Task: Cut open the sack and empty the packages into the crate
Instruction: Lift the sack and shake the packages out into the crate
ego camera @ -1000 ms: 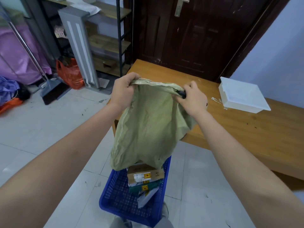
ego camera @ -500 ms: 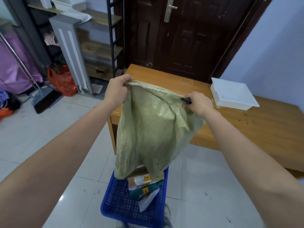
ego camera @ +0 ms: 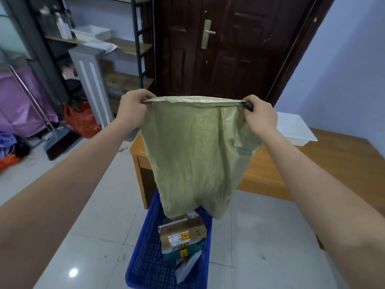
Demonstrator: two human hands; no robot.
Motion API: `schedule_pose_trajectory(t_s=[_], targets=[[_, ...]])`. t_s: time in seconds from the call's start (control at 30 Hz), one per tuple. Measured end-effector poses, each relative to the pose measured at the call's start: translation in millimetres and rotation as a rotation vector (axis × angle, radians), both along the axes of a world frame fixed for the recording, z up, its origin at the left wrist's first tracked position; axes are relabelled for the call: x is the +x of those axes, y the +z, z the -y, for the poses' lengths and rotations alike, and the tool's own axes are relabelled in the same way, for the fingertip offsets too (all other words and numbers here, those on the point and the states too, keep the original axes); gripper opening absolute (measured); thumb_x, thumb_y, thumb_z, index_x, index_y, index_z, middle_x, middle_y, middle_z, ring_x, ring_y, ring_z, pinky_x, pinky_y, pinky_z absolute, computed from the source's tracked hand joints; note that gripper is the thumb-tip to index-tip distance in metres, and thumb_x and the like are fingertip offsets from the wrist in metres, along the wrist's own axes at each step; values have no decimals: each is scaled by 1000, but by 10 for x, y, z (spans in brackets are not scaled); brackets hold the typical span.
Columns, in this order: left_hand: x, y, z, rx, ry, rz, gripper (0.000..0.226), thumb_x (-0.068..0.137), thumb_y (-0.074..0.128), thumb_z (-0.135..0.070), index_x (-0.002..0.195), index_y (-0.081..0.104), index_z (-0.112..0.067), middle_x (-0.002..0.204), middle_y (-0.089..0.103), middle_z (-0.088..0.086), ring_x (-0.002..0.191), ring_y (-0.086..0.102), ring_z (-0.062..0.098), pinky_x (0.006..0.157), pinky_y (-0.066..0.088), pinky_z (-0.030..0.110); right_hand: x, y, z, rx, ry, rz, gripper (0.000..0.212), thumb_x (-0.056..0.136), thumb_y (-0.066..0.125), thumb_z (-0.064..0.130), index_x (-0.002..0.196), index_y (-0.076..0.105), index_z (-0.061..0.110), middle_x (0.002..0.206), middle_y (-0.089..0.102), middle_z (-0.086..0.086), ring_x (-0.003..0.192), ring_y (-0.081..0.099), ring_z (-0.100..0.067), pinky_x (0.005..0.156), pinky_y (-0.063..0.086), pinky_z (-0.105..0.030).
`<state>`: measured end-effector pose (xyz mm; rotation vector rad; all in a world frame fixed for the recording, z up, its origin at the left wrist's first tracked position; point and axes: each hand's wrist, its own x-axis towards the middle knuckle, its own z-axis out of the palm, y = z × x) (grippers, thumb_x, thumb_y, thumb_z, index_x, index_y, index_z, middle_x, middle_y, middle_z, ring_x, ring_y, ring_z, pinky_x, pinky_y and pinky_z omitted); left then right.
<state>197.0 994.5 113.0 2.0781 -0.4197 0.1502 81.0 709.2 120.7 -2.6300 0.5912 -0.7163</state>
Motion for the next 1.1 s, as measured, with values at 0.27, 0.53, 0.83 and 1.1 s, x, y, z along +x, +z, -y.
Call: schedule_pose_trajectory(t_s=[0.27,0.53,0.83,1.1], targets=[[-577,212,500,-429,-185,-446,23,98,44,-31,91,63,-23,89,67,-3,83,65,17,81,54,32,-178,214,-275,569,246,199,22,84,65,30,68,57,17,67,52,3,70,50,-14,68,38,-34],[-1091,556,921,-730,-480,-689,49,99,30,-46,112,64,-14,92,76,1,86,73,15,73,59,30,-279,487,-687,954,488,149,99,74,78,37,151,20,10,152,37,-9,136,42,-20,111,39,-37],[-1079,496,684,-791,-650,-622,70,95,17,-58,123,59,-9,124,65,12,118,60,26,103,46,40,-342,711,-859,660,402,223,14,75,75,16,69,63,22,73,65,4,74,65,-15,78,55,-38],[-841,-34,414,-285,-687,-425,111,59,70,-62,148,21,-19,140,45,-1,131,44,20,110,36,42,-442,1123,-989,1140,333,464,7,86,62,7,79,63,8,68,64,-5,58,65,-15,59,55,-25]])
